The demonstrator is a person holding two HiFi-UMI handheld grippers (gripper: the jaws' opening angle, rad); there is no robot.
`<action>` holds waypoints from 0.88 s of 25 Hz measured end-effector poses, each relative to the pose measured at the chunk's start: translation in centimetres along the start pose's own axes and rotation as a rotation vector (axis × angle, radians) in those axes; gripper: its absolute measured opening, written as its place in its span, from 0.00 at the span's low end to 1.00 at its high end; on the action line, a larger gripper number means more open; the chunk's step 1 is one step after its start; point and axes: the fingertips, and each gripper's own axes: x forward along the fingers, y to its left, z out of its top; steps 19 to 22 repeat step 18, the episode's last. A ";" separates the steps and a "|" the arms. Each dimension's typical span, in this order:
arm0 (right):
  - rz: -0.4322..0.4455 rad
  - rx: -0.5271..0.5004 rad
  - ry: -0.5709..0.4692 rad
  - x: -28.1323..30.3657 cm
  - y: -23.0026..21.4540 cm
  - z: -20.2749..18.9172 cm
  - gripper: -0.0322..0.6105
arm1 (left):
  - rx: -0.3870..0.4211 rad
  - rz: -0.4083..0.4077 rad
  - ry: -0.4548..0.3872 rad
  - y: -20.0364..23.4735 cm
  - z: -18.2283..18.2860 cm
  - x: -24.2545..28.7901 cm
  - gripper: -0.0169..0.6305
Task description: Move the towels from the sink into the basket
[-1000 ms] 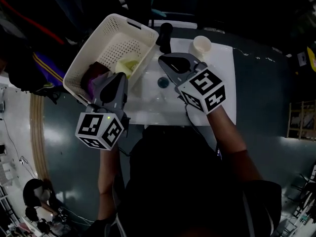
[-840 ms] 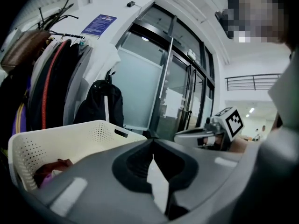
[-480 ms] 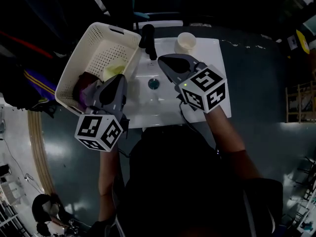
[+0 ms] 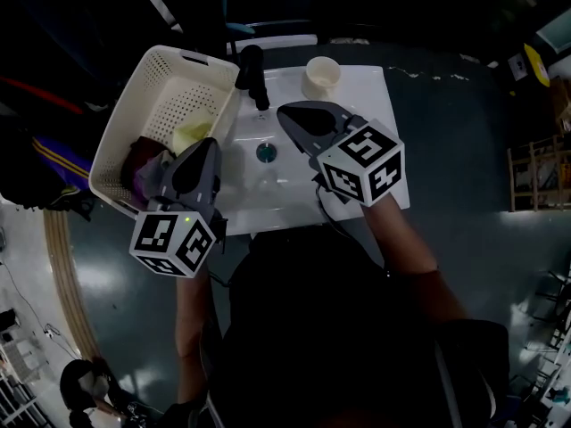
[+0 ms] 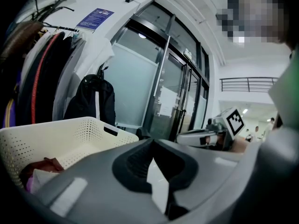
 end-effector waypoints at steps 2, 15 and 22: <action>0.003 0.001 0.000 0.0 0.0 0.0 0.05 | -0.001 0.003 -0.002 0.0 0.0 0.0 0.03; 0.020 -0.007 -0.038 -0.4 0.2 1.9 0.05 | 0.001 0.011 -0.033 0.1 1.1 0.0 0.03; 0.018 -0.008 -0.031 -0.3 0.2 1.9 0.05 | 0.001 0.007 -0.034 0.0 1.2 0.0 0.03</action>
